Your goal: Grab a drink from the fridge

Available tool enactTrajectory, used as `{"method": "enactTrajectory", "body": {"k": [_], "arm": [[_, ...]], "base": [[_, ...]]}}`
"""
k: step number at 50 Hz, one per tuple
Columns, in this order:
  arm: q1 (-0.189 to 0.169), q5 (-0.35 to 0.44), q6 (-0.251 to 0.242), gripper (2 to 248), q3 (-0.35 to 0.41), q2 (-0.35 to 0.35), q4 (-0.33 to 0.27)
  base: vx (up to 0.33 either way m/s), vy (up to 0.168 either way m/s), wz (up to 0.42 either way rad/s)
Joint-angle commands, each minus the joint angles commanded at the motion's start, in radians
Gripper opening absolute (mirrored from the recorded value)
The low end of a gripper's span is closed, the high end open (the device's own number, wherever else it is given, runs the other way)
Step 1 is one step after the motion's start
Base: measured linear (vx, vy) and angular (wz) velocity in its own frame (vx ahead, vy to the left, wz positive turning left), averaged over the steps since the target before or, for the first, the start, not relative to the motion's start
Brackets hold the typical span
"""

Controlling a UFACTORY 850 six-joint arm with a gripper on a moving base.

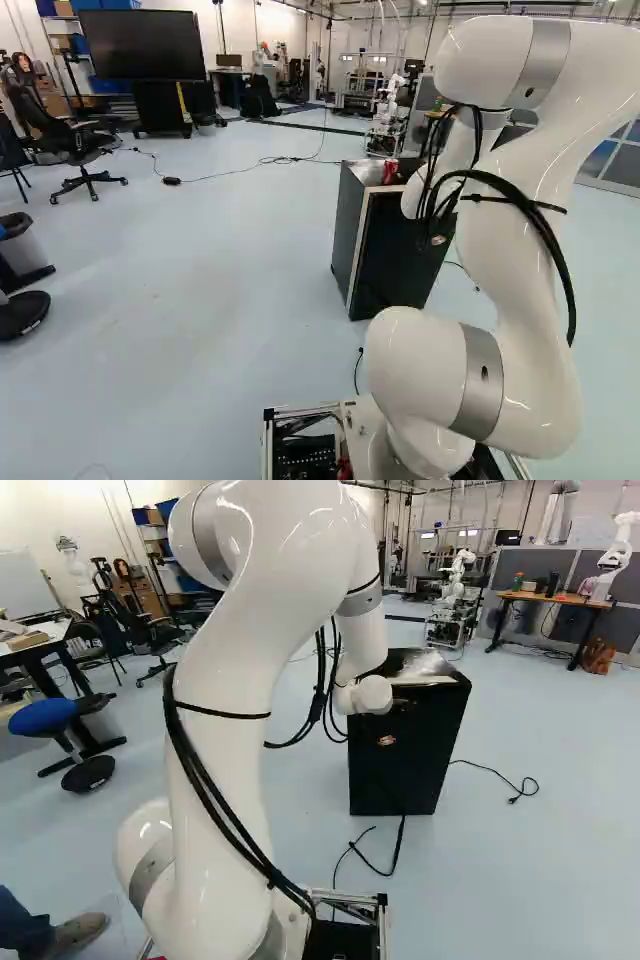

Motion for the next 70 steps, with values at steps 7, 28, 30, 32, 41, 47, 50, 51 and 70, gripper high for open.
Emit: {"method": "enactTrajectory", "body": {"k": [7,28,30,32,41,47,50,51,70], "arm": [[0.000,0.000,0.000,247,-0.001,-0.001,0.000],[-0.018,0.000,0.000,247,0.072,0.053,0.000],[-0.020,0.000,0.000,247,0.082,0.060,0.000],[-0.022,0.000,0.000,247,0.093,0.068,0.000],[-0.026,0.016,0.000,247,0.138,0.101,0.000],[-0.026,0.052,0.000,247,0.167,0.123,0.000],[-0.026,0.073,0.000,247,0.181,0.134,0.000],[-0.026,0.080,0.000,247,0.186,0.138,0.000],[-0.019,0.230,0.000,247,0.275,0.207,0.000]], "base": [[0.000,0.000,0.000],[0.000,0.000,0.000],[0.000,0.000,0.000],[0.000,0.000,0.000],[0.000,0.000,0.000],[0.000,0.000,0.000],[0.000,0.000,0.000],[0.000,0.000,0.000],[0.000,0.000,0.000]]}}
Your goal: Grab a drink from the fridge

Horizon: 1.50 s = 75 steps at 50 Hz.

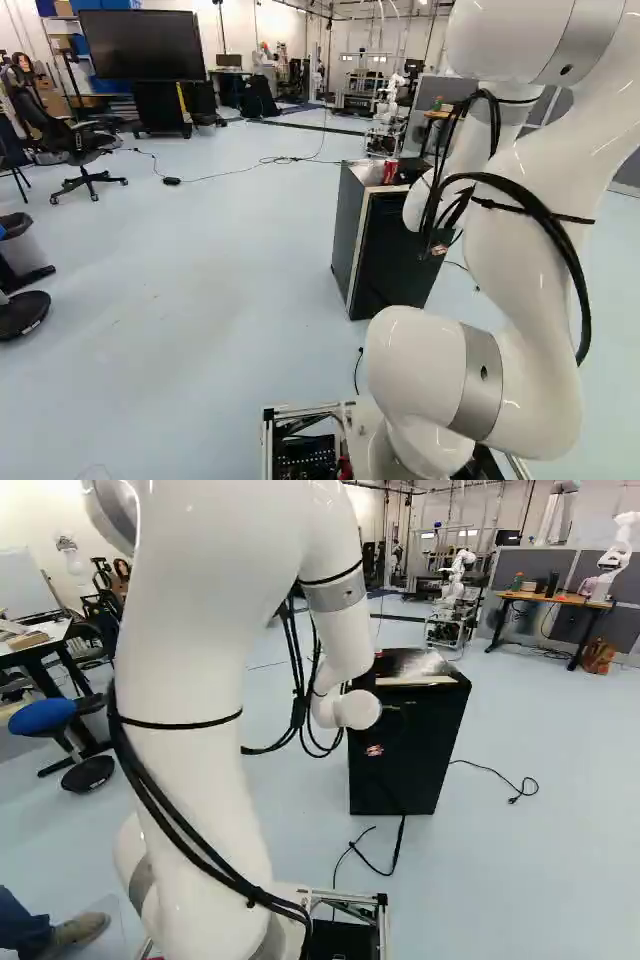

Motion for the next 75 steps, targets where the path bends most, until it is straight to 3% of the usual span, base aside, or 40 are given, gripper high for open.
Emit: {"method": "enactTrajectory", "body": {"k": [11,42,56,75], "arm": [[0.009,0.053,0.000,247,0.036,0.033,0.006],[0.015,0.058,0.000,247,0.062,0.126,0.008],[0.026,0.058,0.000,247,0.046,0.145,0.040],[0.071,0.058,0.000,247,-0.022,0.130,0.105]], "base": [[0.000,0.000,0.000],[0.000,0.000,0.000],[0.000,0.000,0.000],[0.000,0.000,0.000]]}}
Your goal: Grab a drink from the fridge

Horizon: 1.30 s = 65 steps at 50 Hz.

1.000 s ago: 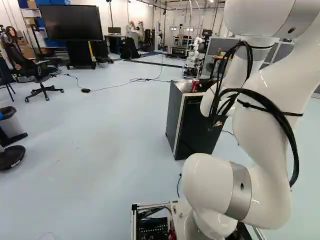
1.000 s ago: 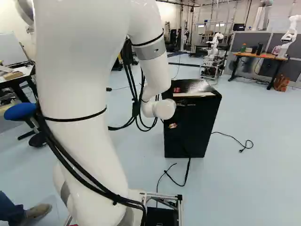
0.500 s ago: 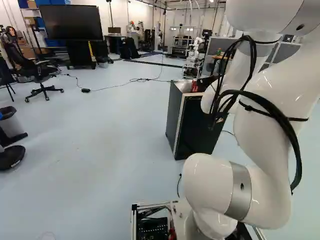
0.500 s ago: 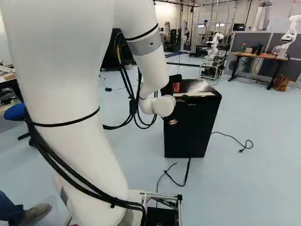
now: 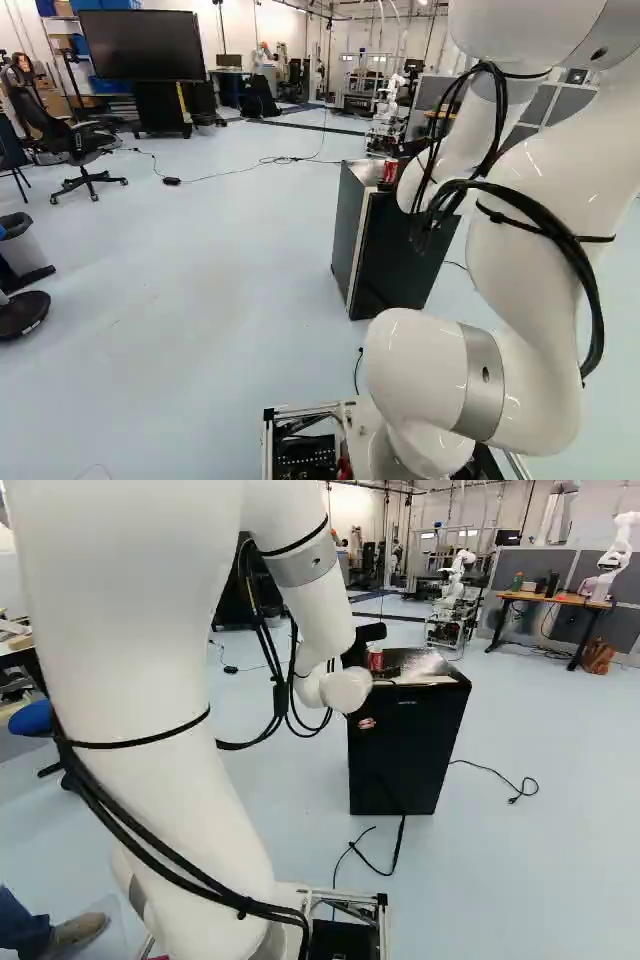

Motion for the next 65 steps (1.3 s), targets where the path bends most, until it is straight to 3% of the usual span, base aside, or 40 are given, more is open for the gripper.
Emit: {"method": "enactTrajectory", "body": {"k": [39,65], "arm": [[0.097,0.000,0.000,247,-0.176,-0.162,0.145],[0.106,0.000,0.000,247,-0.325,-0.306,0.257]], "base": [[0.000,0.000,0.000],[0.000,0.000,0.000]]}}
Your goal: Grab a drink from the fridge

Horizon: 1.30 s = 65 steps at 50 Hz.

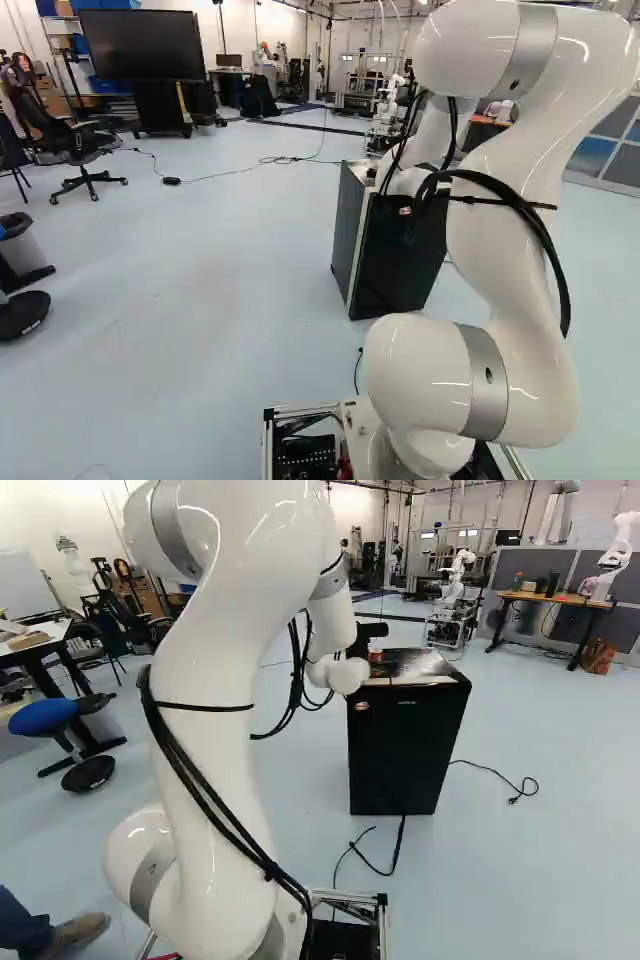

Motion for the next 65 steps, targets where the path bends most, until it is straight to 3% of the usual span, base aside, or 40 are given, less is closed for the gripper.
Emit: {"method": "enactTrajectory", "body": {"k": [16,36,37,41,42,46,47,52,53,65], "arm": [[0.004,0.000,0.000,247,-0.076,-0.066,0.017],[0.005,0.000,0.000,237,-0.086,-0.076,0.017],[0.005,0.000,0.000,200,-0.086,-0.076,0.017],[0.005,0.000,0.000,200,-0.086,-0.076,0.017],[0.005,0.000,0.000,162,-0.086,-0.076,0.017],[0.005,0.000,0.000,162,-0.086,-0.076,0.017],[0.005,0.000,0.000,123,-0.086,-0.076,0.017],[0.005,0.000,0.000,123,-0.086,-0.076,0.017],[0.005,0.000,0.000,94,-0.085,-0.075,0.017],[0.005,0.000,0.000,93,-0.084,-0.056,0.017]], "base": [[0.000,0.000,0.000],[0.000,0.000,0.000],[0.000,0.000,0.000],[0.000,0.000,0.000],[0.000,0.000,0.000],[0.000,0.000,0.000],[0.000,0.000,0.000],[0.000,0.000,0.000],[0.000,0.000,0.000],[0.000,0.000,0.000]]}}
